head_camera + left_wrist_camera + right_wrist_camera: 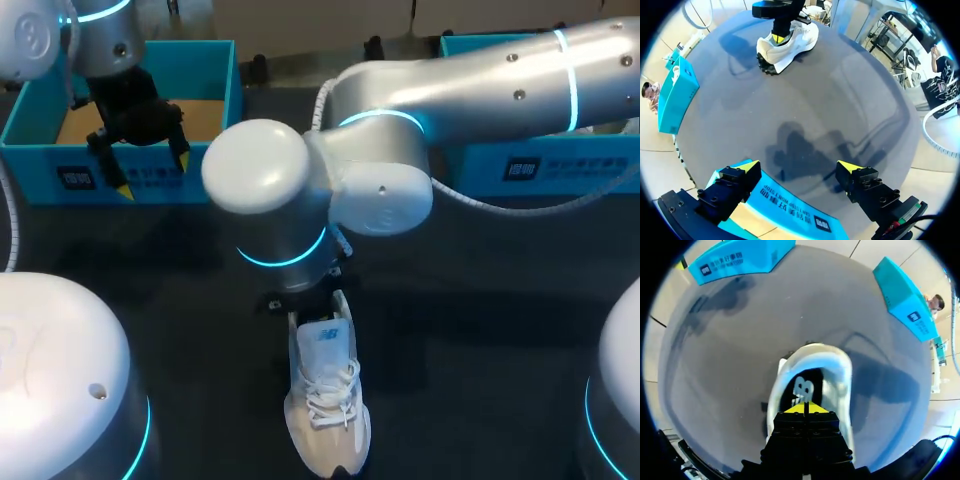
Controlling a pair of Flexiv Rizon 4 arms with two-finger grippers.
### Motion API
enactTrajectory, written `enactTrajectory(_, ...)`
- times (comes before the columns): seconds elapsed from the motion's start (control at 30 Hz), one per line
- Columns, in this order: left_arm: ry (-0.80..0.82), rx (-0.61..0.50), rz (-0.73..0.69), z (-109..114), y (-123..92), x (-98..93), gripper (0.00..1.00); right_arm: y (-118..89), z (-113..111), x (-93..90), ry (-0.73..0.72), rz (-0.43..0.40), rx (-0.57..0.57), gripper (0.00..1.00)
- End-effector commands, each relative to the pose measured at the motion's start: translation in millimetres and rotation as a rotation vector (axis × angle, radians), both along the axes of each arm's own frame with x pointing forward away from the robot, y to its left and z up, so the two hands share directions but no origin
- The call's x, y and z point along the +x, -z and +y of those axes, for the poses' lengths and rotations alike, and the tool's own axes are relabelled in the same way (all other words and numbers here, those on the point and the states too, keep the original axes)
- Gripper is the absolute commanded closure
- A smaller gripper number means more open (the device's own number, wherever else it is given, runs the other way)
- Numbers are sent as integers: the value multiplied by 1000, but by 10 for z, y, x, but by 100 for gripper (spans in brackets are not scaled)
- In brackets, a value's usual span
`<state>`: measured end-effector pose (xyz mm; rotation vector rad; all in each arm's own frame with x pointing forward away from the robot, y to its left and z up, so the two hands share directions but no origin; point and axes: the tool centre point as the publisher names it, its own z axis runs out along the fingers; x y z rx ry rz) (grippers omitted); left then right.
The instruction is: Take the shoe out of the shoebox, open the shoe tongue, remove and reinsert the insole, then place the shoe into the shoebox
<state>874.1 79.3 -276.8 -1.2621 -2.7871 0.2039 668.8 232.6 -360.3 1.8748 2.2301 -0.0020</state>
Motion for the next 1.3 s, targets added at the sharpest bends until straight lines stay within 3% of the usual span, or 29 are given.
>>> enactTrajectory(0.03, 1, 3, 0, 4, -2, 1, 0, 23, -22, -22, 313, -241, 25, 100)
enactTrajectory(0.33, 1, 3, 0, 4, -2, 1, 0, 333, -43, 117, 313, -235, 21, 100)
enactTrajectory(0.63, 1, 3, 0, 4, -2, 1, 0, 585, 10, 132, 338, -196, 22, 100)
enactTrajectory(1.03, 1, 3, 0, 4, -2, 1, 0, 373, 74, -3, 391, -199, -4, 100)
enactTrajectory(1.17, 1, 3, 0, 4, -2, 1, 0, 379, 102, -32, 402, -195, 6, 100)
enactTrajectory(1.3, 1, 3, 0, 4, -2, 1, 0, 510, 105, 5, 403, -161, 40, 100)
